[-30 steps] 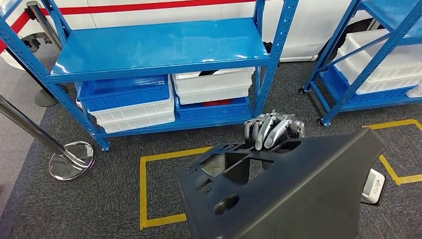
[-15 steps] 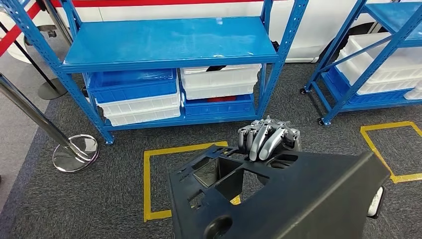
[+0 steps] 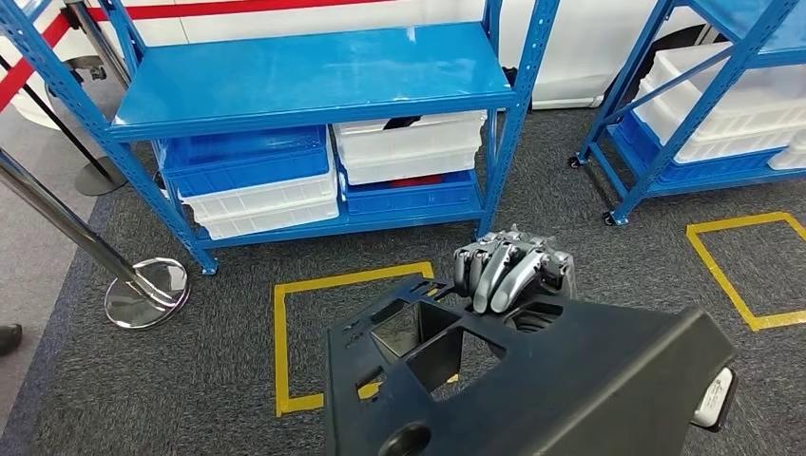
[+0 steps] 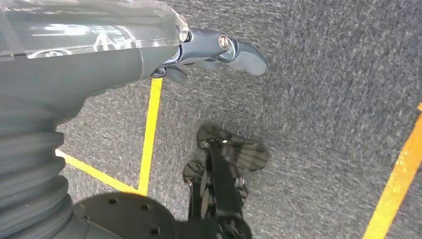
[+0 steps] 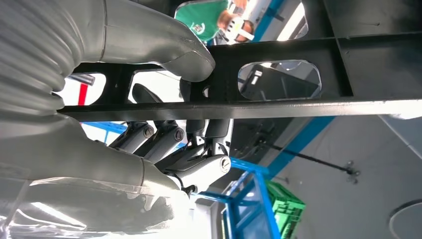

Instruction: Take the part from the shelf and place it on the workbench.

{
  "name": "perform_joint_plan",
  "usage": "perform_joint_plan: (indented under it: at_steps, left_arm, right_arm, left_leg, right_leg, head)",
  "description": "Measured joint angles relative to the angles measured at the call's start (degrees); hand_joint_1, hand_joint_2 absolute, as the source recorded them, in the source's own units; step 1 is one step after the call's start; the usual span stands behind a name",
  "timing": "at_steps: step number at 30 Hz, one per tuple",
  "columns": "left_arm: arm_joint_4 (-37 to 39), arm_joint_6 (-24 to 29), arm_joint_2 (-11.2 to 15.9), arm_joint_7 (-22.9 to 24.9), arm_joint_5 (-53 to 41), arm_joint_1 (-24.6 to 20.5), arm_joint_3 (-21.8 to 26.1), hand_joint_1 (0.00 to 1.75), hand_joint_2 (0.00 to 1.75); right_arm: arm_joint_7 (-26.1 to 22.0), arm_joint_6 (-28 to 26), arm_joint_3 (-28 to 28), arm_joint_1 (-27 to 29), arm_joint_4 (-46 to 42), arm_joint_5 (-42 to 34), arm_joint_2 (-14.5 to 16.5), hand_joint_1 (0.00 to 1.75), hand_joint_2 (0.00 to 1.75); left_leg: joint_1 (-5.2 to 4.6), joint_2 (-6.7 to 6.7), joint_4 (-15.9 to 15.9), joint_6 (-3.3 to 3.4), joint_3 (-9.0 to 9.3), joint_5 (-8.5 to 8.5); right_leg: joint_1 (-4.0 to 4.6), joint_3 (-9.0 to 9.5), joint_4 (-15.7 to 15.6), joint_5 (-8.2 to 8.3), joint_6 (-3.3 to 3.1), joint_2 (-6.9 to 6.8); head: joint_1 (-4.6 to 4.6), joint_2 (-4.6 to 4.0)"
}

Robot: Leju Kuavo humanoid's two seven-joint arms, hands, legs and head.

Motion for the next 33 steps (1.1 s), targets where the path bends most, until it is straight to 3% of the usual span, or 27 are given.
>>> perform_joint_plan:
  at_steps: [2,3,4,5,7,9,11,13,15,16,17,18,19,21,23,25,27,29,31,33]
  left_arm:
    - [0.0,0.2,0.1,0.3,0.1,0.0,0.3,0.00,1.75]
    - [0.0,0.3,0.1,0.5,0.1,0.0,0.4,0.00,1.75]
    - [0.0,0.4,0.1,0.7,0.2,0.0,0.4,0.00,1.75]
    - [0.0,0.4,0.2,0.9,0.2,0.0,0.5,0.00,1.75]
    - [0.0,0.5,0.3,1.0,0.4,-0.1,0.5,0.00,1.75]
    - [0.0,0.6,0.3,1.2,0.5,-0.1,0.7,0.00,1.75]
    - [0.0,0.6,0.4,1.2,0.5,-0.1,0.8,0.00,1.75]
    - [0.0,0.7,0.4,1.3,0.6,-0.3,0.8,0.00,1.75]
    - [0.0,0.9,0.4,1.3,1.0,-0.3,1.0,0.00,1.75]
    - [0.0,1.1,0.4,1.2,1.3,-0.3,1.2,0.00,1.75]
    - [0.0,1.2,0.4,1.0,1.6,-0.3,1.4,0.00,1.75]
    - [0.0,1.3,0.4,0.6,1.9,-0.3,1.7,0.00,1.75]
    - [0.0,1.3,0.4,0.2,2.1,-0.3,1.8,0.00,1.75]
    - [0.0,1.2,0.4,-0.6,2.4,-0.4,1.9,0.00,1.75]
    - [0.0,1.1,0.5,-1.2,2.7,-0.6,2.1,0.00,1.75]
    - [0.0,1.1,0.6,-1.8,2.9,-0.7,2.3,0.00,1.75]
    - [0.0,1.0,0.6,-2.2,2.9,-0.9,2.4,0.00,1.75]
    - [0.0,1.1,0.6,-2.5,2.7,-1.0,2.5,0.00,1.75]
    - [0.0,1.8,0.5,-2.6,2.1,-0.9,2.5,0.00,1.75]
    - [0.0,2.8,0.5,-2.8,1.6,-0.6,2.5,0.00,1.75]
  right_arm:
    - [0.0,0.0,0.0,0.7,0.2,0.3,0.0,1.68,1.75]
    - [0.0,-0.1,0.0,1.1,0.3,0.7,0.0,1.68,1.75]
    - [0.0,-0.1,0.0,1.5,0.4,1.2,0.0,1.68,1.75]
    - [0.0,-0.2,0.0,1.8,0.4,1.7,0.0,1.68,1.75]
    - [0.0,-0.3,0.0,2.0,0.5,2.4,0.0,1.68,1.75]
    - [0.0,-0.4,-0.1,2.2,0.5,2.6,0.0,1.68,1.75]
    - [0.0,-0.5,-0.1,2.4,0.6,2.8,0.0,1.68,1.75]
    - [0.0,-0.6,-0.2,2.5,0.6,3.0,0.0,1.68,1.75]
    - [0.0,-0.4,-0.2,2.5,0.7,3.2,0.0,1.68,1.75]
    - [0.0,-0.3,-0.2,2.3,0.7,3.3,-0.1,1.68,1.75]
    - [0.0,-0.1,-0.1,2.1,0.9,3.5,-0.1,1.68,1.75]
    - [0.0,0.0,-0.1,1.7,1.0,3.7,-0.1,1.68,1.75]
    - [0.0,-0.1,0.0,1.3,1.2,4.0,-0.2,1.68,1.75]
    - [0.1,-0.5,0.3,0.3,1.3,4.6,-0.3,1.68,1.75]
    - [0.1,-0.7,0.8,-0.4,1.3,4.9,-0.4,1.68,1.75]
    - [0.1,-0.8,1.5,-1.1,1.2,4.9,-0.5,1.68,1.75]
    - [0.2,-0.8,2.1,-1.8,1.2,4.8,-0.5,1.68,1.75]
    - [0.3,-0.8,2.8,-2.3,1.2,4.7,-0.5,1.68,1.75]
    - [0.5,-1.0,3.8,-2.6,1.2,4.7,-0.5,1.68,1.75]
    - [1.0,-1.4,4.7,-2.6,1.3,4.6,-0.5,1.68,1.75]
  left_leg:
    - [0.11,-0.01,6.8,-0.32,-2.55,-2.92]
    - [0.18,-0.02,7.6,-0.43,-2.57,-2.83]
    - [0.29,-0.10,6.0,-0.48,-1.43,-1.65]
    - [0.43,-0.38,2.3,-0.47,0.70,0.22]
    - [0.69,-2.26,-5.3,-0.26,4.97,2.54]
    - [0.64,-3.40,-8.3,0.13,6.42,2.78]
    - [0.53,-2.45,-8.6,0.75,6.33,3.19]
    - [0.66,-1.26,-9.1,1.51,6.29,3.70]
    - [0.62,-0.01,-9.3,1.97,6.10,3.99]
    - [0.53,0.63,-9.3,2.05,5.96,4.02]
    - [0.45,1.33,-9.2,2.08,5.84,4.04]
    - [0.40,2.02,-9.2,2.07,5.75,4.05]
    - [0.37,2.72,-9.1,2.05,5.70,4.04]
    - [0.36,3.86,-9.0,1.85,5.75,3.94]
    - [0.10,4.63,-8.8,1.31,5.78,3.79]
    - [-0.13,5.42,-8.8,0.61,5.85,3.74]
    - [0.05,5.86,-8.6,-0.11,5.91,3.49]
    - [0.32,3.94,-5.8,-0.63,4.77,1.43]
    - [0.42,1.38,1.3,-0.77,1.57,-2.40]
    - [0.39,0.56,7.7,-0.65,-1.51,-4.46]
  right_leg:
    - [0.08,-0.54,0.2,0.27,-0.04,0.51]
    - [0.08,-0.78,0.4,0.36,0.02,0.91]
    - [0.07,-0.97,0.6,0.42,0.10,1.36]
    - [0.04,-1.10,0.8,0.45,0.20,1.86]
    - [0.03,-1.55,1.3,0.51,0.56,2.85]
    - [-0.04,-2.22,1.6,0.82,1.29,3.87]
    - [-0.17,-2.67,1.6,1.17,2.07,4.62]
    - [-0.14,-3.61,3.2,0.05,2.54,3.15]
    - [-0.16,-6.47,9.2,-3.43,2.84,0.83]
    - [-0.27,-8.30,13.1,-5.26,2.97,0.34]
    - [-0.40,-9.79,16.3,-6.42,3.08,0.12]
    - [-0.51,-10.33,17.7,-6.49,3.15,-0.02]
    - [-0.58,-9.65,16.7,-5.51,3.18,-0.26]
    - [-0.60,-5.45,9.4,-2.26,3.07,-1.76]
    - [-0.24,-2.17,3.2,-0.62,2.54,-3.92]
    - [0.18,-1.84,2.1,-0.54,1.79,-4.18]
    - [0.18,-2.07,1.9,-0.21,1.02,-2.87]
    - [0.01,-2.14,1.5,0.22,0.24,-1.73]
    - [0.09,-2.26,1.4,0.48,-0.26,-0.52]
    - [0.40,-2.41,1.5,0.59,-0.47,0.96]
  head:
    - [-0.01,0.00]
    - [-0.01,0.00]
    - [-0.01,0.00]
    - [-0.01,0.00]
    - [0.00,0.00]
    - [0.00,0.00]
    - [0.00,0.00]
    - [0.01,0.00]
    - [0.01,0.00]
    - [0.01,0.00]
    - [0.01,0.00]
    - [0.01,0.00]
    - [0.01,0.00]
    - [0.01,0.00]
    - [0.00,0.00]
    - [0.00,0.00]
    - [0.00,0.00]
    - [-0.01,0.00]
    - [-0.02,0.00]
    - [-0.02,0.00]
